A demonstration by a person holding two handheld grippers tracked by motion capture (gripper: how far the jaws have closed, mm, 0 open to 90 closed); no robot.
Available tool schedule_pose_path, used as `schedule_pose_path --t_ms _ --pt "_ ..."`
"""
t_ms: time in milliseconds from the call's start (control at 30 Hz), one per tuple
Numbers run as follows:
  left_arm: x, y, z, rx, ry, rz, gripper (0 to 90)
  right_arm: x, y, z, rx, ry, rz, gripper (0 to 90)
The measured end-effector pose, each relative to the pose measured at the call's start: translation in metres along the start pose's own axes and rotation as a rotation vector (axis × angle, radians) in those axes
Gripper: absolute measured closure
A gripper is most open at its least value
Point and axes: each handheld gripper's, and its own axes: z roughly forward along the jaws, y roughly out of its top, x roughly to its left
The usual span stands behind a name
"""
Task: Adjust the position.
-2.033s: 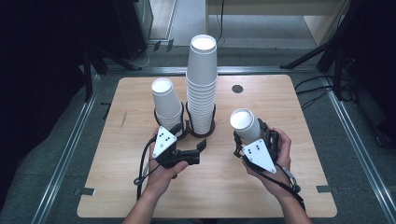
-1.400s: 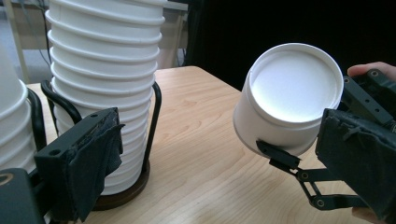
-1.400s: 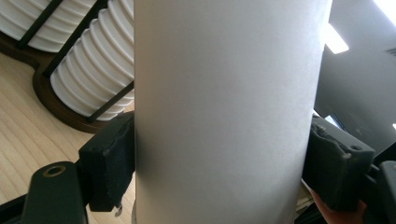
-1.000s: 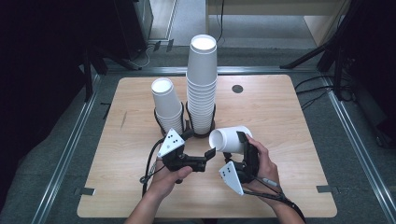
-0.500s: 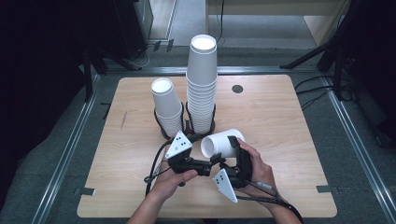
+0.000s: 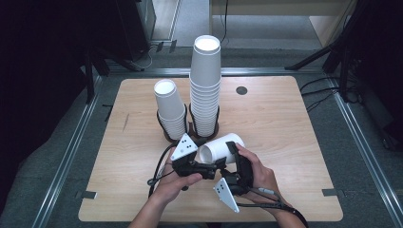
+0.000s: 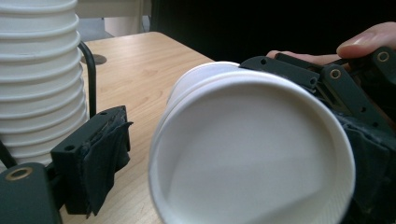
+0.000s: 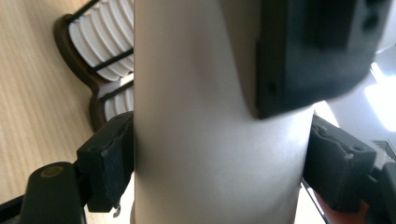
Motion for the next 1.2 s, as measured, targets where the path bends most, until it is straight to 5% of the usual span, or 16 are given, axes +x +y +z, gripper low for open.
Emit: schedule_pose_path --t_ms 767,1200 --pt "-0.0038 -0.0006 0.0024 0.087 -0.025 0.047 18.9 0.0054 -0.0016 -0.001 -0.024 -0.026 -0.064 16.1" --pt "0.0006 -0.0007 0.0015 0.089 -0.05 0.033 19.7 0.0062 -0.0016 -0.0003 -0.022 -0.022 -0.046 15.3"
